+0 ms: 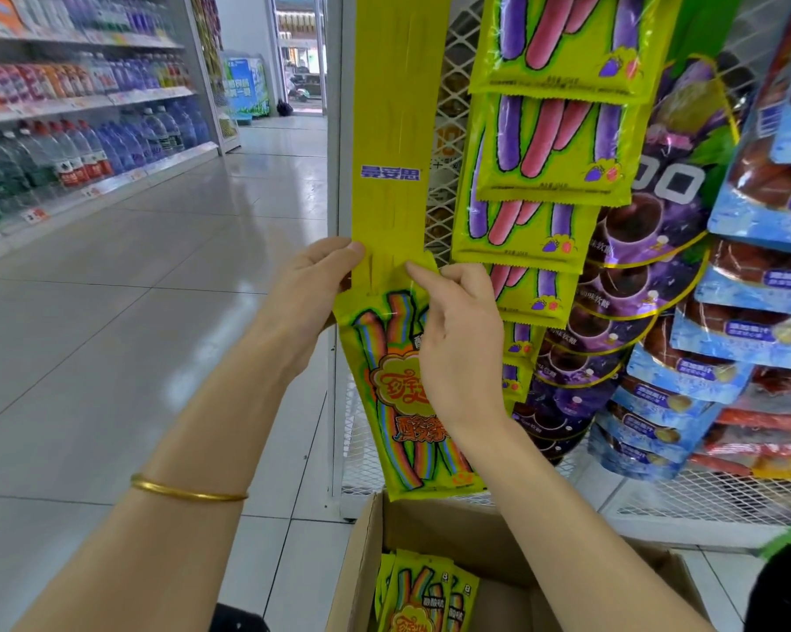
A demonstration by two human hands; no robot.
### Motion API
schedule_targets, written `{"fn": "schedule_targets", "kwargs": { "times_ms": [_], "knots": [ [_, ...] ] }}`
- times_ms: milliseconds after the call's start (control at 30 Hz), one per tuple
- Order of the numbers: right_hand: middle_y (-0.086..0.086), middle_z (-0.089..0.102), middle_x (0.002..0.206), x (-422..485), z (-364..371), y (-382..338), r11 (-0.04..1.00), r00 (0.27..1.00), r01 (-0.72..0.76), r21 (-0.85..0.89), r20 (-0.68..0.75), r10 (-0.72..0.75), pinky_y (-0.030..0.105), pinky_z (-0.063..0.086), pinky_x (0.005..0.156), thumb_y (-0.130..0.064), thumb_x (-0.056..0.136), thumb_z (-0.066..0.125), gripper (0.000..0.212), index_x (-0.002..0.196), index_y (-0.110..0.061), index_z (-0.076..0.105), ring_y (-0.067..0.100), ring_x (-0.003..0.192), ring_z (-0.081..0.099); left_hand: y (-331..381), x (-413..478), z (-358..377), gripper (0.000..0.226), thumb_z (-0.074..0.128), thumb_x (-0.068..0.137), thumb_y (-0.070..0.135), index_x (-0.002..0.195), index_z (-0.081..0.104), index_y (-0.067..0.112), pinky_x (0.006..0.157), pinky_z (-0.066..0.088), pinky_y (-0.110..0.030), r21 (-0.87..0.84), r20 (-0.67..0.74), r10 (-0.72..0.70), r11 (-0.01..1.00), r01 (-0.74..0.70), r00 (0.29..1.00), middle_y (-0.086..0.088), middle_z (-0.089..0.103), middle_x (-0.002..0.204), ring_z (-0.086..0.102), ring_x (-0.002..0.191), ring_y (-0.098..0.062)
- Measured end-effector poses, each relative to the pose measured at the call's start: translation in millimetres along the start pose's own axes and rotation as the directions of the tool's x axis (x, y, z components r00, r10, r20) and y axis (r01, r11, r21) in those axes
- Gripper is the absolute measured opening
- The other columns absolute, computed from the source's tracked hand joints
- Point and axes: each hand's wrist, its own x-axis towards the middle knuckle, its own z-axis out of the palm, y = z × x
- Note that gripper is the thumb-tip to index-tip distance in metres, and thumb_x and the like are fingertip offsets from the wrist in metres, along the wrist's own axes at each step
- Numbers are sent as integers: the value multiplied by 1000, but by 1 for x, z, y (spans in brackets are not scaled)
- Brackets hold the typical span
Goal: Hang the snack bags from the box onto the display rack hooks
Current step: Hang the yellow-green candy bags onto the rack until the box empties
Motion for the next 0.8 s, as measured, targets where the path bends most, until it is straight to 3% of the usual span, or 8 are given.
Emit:
{"fn": "schedule_targets", "kwargs": {
  "times_ms": [100,200,300,400,500,633,700,800],
  "knots": [
    [0,46,97,-2,-4,-1,996,997,-55,65,67,50,7,36,77,9,90,43,42,125,-8,59,1,84,41,1,-1,0,17,48,96,17,97,64,13,64,57,-25,-77,-3,-17,997,17,1000,-2,72,81,67,70,-14],
    [-1,48,96,-1,-9,-2,975,987,-150,163,82,138,2,35,79,4,95,40,38,124,-9,60,-4,83,47,4,-4,2,21,47,96,15,108,62,6,78,56,-36,-125,39,-59,990,64,997,-13,70,99,67,82,-23],
    [-1,50,98,3,-11,-6,965,986,-168,203,38,164,2,36,81,1,96,40,36,123,-11,60,-7,87,48,6,-6,2,31,47,96,19,120,58,2,94,45,-53,-105,61,-130,985,136,990,-23,63,116,59,102,-41],
    [0,52,97,6,-11,-11,963,989,-145,228,-5,150,3,36,78,2,95,41,35,121,-11,61,-8,86,48,6,-7,2,31,47,94,19,115,59,0,99,39,-57,-106,87,-152,981,161,985,-25,61,118,55,103,-43],
    [-1,50,95,9,-9,-13,974,992,-88,211,-73,105,3,36,79,4,93,42,35,118,-8,63,-5,86,49,6,-7,3,22,50,92,19,106,62,5,95,42,-53,-109,80,-145,982,153,986,-22,63,109,55,94,-37],
    [1,51,94,10,-10,-13,980,987,-23,199,-154,54,6,39,81,3,90,42,35,114,-7,66,3,85,48,5,-4,-1,14,53,91,20,96,63,11,68,54,-34,-54,48,-90,994,93,995,-8,68,82,63,66,-21],
    [1,50,94,10,-10,-13,982,986,-3,186,-166,34,7,40,80,0,90,41,35,114,-7,66,4,89,47,5,-4,-1,14,53,92,20,95,63,11,70,53,-35,-50,60,-91,994,94,994,-9,68,82,62,65,-21],
    [1,48,95,10,-6,-13,992,986,13,127,-164,8,7,39,80,-2,88,40,38,117,-5,64,0,89,43,5,-4,2,15,52,92,20,98,62,9,84,50,-46,-78,59,-112,990,117,992,-17,66,96,61,78,-30]
  ]
}}
